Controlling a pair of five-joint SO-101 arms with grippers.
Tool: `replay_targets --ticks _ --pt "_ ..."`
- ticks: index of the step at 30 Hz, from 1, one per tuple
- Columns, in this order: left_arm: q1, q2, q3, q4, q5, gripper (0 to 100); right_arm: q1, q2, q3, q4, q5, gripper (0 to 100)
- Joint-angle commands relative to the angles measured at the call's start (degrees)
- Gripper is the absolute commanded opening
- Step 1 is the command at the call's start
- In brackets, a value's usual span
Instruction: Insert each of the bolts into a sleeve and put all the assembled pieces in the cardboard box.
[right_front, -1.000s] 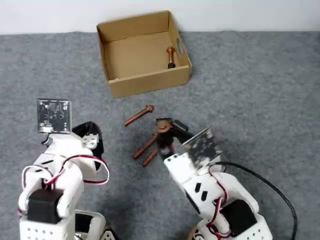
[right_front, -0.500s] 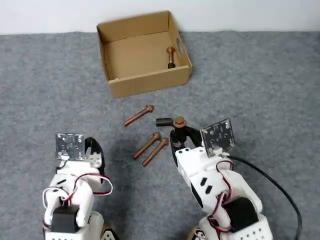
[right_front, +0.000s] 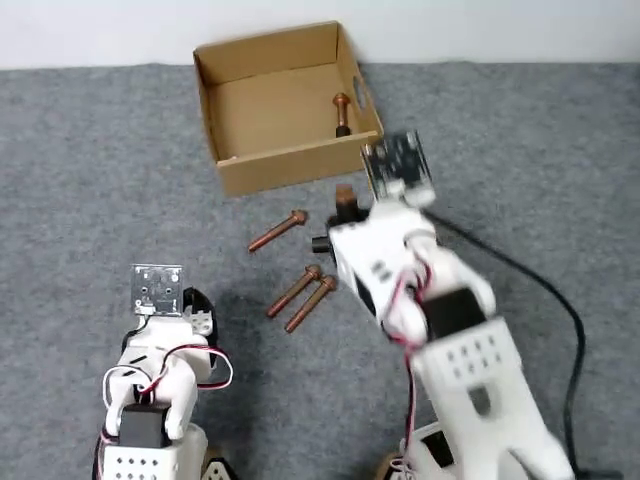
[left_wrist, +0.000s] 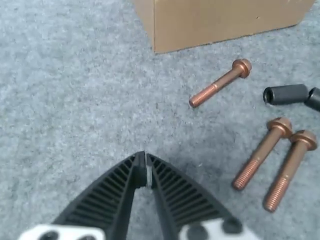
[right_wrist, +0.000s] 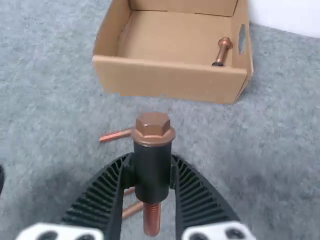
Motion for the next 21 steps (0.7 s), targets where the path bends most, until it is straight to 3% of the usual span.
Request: replay_targets --ticks 1,16,21 --pt "-0.35 0.44 -0.31 -1.14 0.26 0 1.36 11.12 -14.42 -2.07 -0.7 0.8" --pt "-0.35 0.44 -0.31 0.44 0.26 0 3.3 54.81 -52.75 -18.59 -0.26 0.8" --pt "-0.35 0.44 -0.31 0.44 0.26 0 3.21 66.95 -61.8 -23.6 3.96 0.8"
